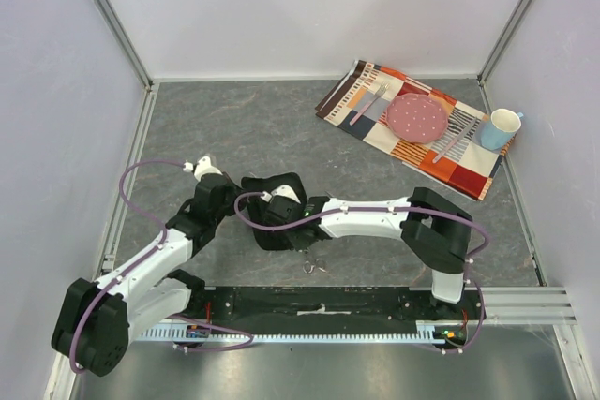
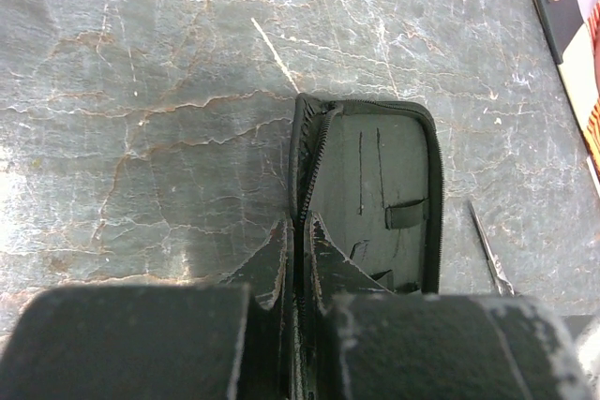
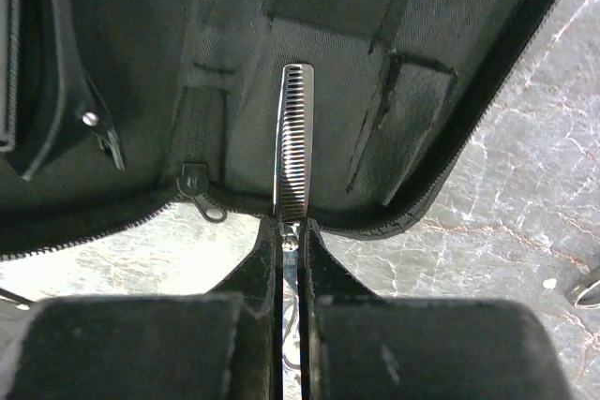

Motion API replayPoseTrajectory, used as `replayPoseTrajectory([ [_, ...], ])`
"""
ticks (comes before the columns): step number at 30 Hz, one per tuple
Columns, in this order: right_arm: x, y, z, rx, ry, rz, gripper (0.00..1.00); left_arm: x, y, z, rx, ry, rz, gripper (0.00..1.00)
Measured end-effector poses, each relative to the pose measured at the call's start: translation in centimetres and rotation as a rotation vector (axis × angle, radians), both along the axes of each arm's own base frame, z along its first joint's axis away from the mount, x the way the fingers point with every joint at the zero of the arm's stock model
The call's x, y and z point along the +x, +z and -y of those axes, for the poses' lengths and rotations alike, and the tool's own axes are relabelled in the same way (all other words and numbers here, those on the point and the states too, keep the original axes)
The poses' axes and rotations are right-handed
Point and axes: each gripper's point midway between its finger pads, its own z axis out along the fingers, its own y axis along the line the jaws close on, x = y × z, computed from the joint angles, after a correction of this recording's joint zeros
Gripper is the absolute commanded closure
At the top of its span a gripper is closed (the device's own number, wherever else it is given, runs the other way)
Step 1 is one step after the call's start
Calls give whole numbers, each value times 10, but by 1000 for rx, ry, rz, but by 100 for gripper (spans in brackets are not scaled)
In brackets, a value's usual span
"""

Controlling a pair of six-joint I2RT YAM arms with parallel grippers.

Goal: Sort the hair-cutting tools

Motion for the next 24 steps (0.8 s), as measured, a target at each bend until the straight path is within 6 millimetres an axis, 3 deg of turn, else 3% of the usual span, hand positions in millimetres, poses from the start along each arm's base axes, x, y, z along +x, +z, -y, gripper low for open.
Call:
replayPoseTrajectory([
  [8,18,2,-8,36,-38,-19,100,-4,-4,-4,7,12,3,98],
  [15,61,1,-16,80,-119,-9,100,-8,-4,-4,-1,9,14,98],
  [21,85,2,-34,70,-112,-3,100,-9,-7,-8,8,22,14,98],
  [24,92,2,-40,55,-93,0,83,-6,-5,-10,13,37,26,98],
])
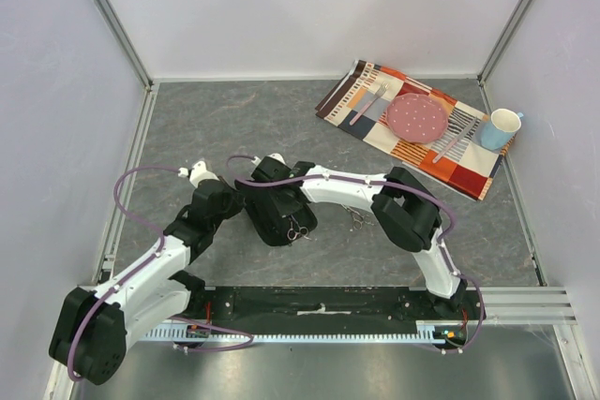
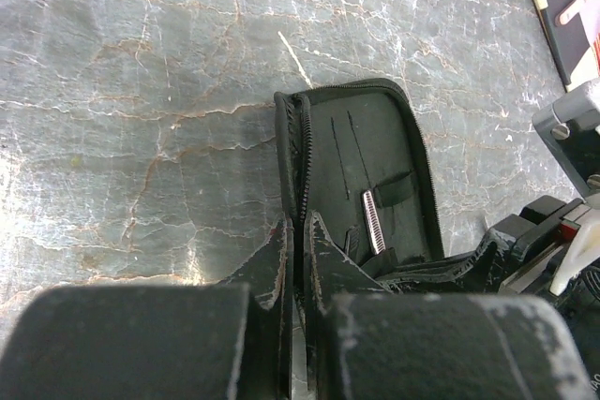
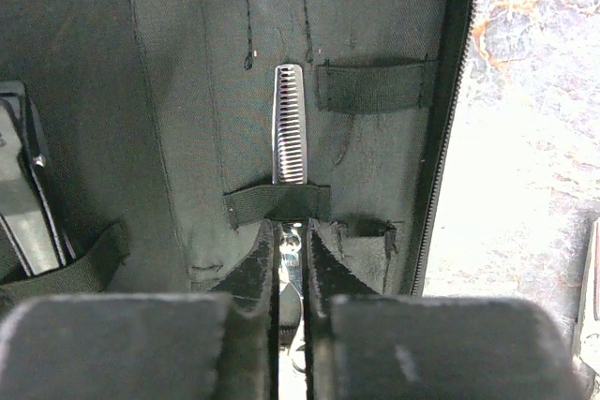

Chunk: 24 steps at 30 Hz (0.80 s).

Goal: Sort the hair-cutting tools

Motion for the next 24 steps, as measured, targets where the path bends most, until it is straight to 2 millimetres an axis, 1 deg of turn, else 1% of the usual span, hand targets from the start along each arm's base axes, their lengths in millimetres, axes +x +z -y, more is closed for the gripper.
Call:
replayPoseTrajectory([
  [1,1,0,-1,-3,4,1,76,1,1,-1,1,4,4,98],
  [3,3,0,-2,-4,12,2,69,1,1,-2,3,9,7,98],
  [4,2,0,-2,-4,12,1,63,2,1,-2,4,11,7,98],
  [7,4,1,0,-4,13,11,57,2,1,-3,6,14,7,98],
  [10,0,6,5,1,10,30,54,1,0,-2,7,13,5,98],
  [12,-2,16,10,8,4,53,54,-1,-1,0,5,0,-4,98],
  [15,-11,40,14,44,-3,95,54,-3,-3,2,5,-10,-14,98],
  [18,-23,64,17,92,-10,131,56,-3,-4,2,7,-10,-17,98],
  [20,-33,73,19,114,-16,143,58,-3,-4,2,7,-10,-18,98],
  [22,-41,73,22,120,-21,143,59,-3,-4,1,8,-9,-18,98],
  [24,-51,65,27,108,-30,132,59,-4,-5,1,10,-8,-21,98],
])
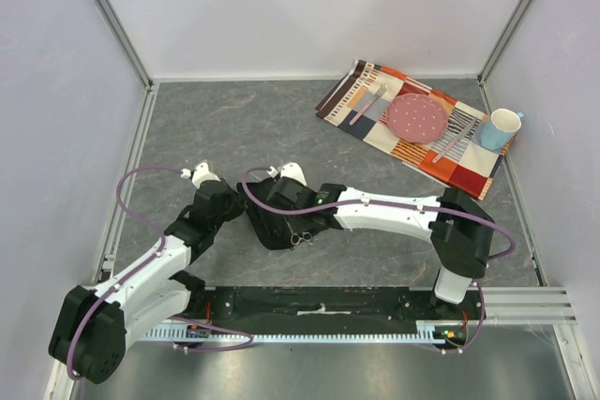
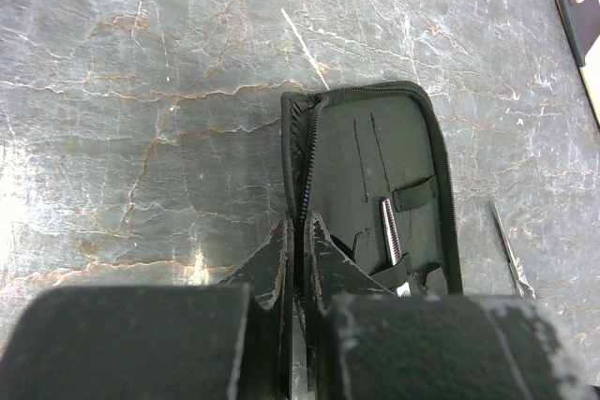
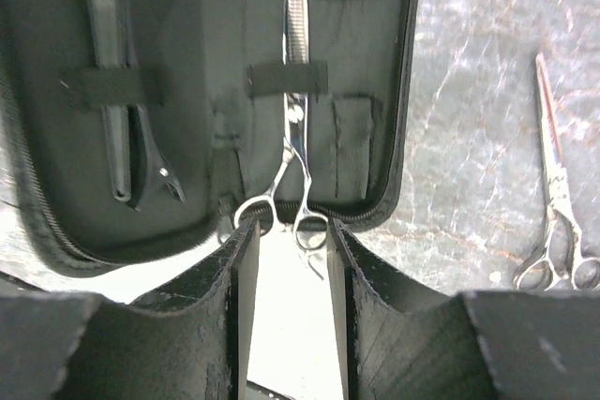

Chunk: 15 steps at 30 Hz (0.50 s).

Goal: Sort the hair-cutting tools

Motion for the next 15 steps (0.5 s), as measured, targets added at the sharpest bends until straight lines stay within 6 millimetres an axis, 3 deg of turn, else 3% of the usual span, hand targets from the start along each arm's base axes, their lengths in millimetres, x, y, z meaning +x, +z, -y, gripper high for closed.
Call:
replayPoseTrajectory([
  [5,-17,-24,15,-47,-33,-34,59,-1,3,0,-10,5,4,98],
  [15,-22,-32,12,-14,-105,-42,60,-4,6,-1,-16,7,8,98],
])
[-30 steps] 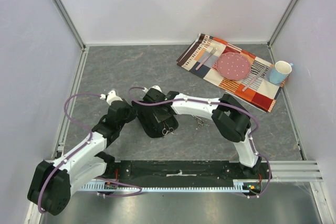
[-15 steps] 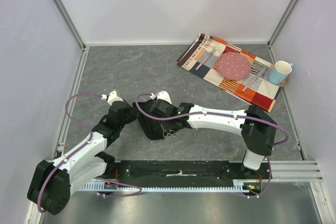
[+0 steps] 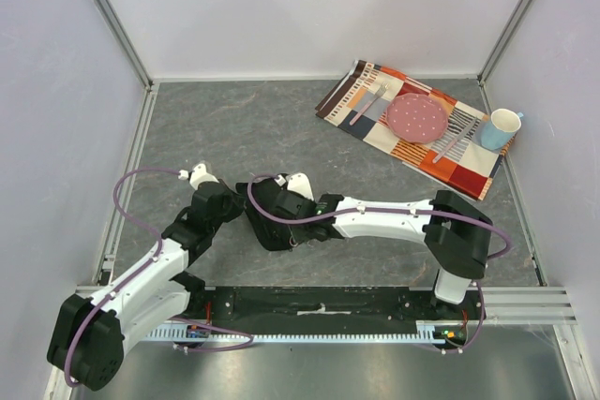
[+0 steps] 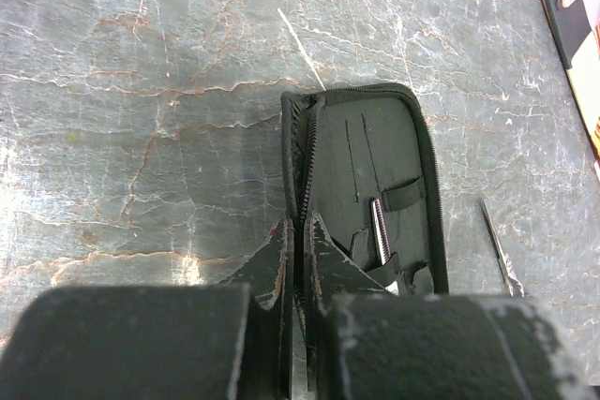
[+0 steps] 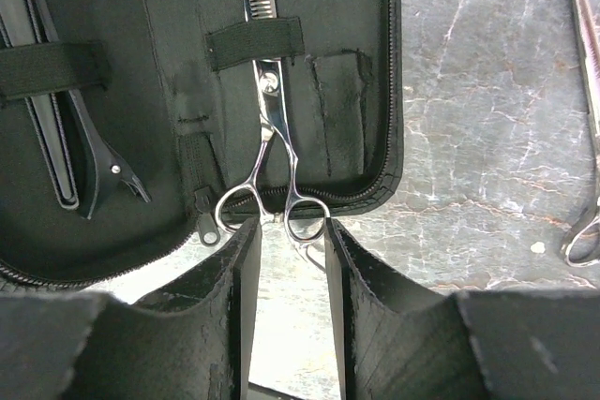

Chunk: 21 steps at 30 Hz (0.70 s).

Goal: Sort the hair-cutting tools

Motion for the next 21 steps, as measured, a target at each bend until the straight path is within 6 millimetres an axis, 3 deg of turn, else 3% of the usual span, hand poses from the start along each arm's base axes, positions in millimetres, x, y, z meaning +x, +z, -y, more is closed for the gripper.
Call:
replayPoseTrajectory([
  [21,-7,-32,-4,-13,-50,-36,59,-2,-3,-1,7,-1,-15,98],
])
